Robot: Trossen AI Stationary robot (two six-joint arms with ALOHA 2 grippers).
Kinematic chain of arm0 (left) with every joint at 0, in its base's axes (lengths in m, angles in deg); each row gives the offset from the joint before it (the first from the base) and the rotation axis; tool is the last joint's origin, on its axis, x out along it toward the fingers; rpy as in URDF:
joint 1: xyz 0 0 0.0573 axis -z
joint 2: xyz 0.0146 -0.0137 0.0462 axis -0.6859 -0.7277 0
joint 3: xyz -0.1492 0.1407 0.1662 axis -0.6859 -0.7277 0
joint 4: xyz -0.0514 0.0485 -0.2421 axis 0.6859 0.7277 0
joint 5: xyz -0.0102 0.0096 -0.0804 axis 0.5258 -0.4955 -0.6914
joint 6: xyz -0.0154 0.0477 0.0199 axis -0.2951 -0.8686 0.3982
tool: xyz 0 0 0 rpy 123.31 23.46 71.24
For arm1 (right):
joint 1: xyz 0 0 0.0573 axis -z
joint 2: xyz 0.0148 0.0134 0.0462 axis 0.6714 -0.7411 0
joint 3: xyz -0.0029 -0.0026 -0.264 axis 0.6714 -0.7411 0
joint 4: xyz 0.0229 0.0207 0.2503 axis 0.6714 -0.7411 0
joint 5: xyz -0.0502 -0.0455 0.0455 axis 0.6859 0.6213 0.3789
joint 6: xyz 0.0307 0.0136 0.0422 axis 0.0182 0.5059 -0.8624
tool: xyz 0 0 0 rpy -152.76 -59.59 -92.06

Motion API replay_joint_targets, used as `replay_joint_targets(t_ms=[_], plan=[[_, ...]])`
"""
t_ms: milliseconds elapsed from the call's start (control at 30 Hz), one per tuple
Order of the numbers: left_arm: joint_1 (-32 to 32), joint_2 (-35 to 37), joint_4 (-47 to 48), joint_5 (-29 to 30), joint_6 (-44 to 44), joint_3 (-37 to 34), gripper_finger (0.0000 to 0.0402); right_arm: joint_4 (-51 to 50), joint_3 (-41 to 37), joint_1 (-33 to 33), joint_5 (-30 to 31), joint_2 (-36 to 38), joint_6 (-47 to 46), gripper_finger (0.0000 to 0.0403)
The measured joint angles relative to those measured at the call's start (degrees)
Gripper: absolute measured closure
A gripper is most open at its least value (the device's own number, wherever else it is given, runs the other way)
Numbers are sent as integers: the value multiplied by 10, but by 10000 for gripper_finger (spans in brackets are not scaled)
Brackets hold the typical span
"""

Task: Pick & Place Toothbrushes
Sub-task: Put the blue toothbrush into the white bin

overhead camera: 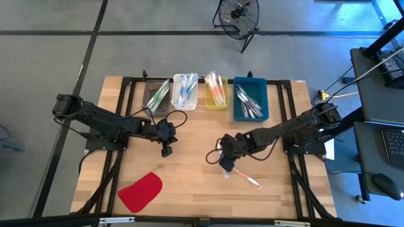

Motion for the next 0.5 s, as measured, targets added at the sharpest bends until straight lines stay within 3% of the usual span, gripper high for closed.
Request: replay_joint_targets(t_ms=[200, 500], plan=[[0, 0, 0, 0, 0, 0, 398, -1, 0, -6, 0, 0, -65, 326], [0, 0, 0, 0, 0, 0, 398, 15, 0, -6, 22, 0, -97, 254]])
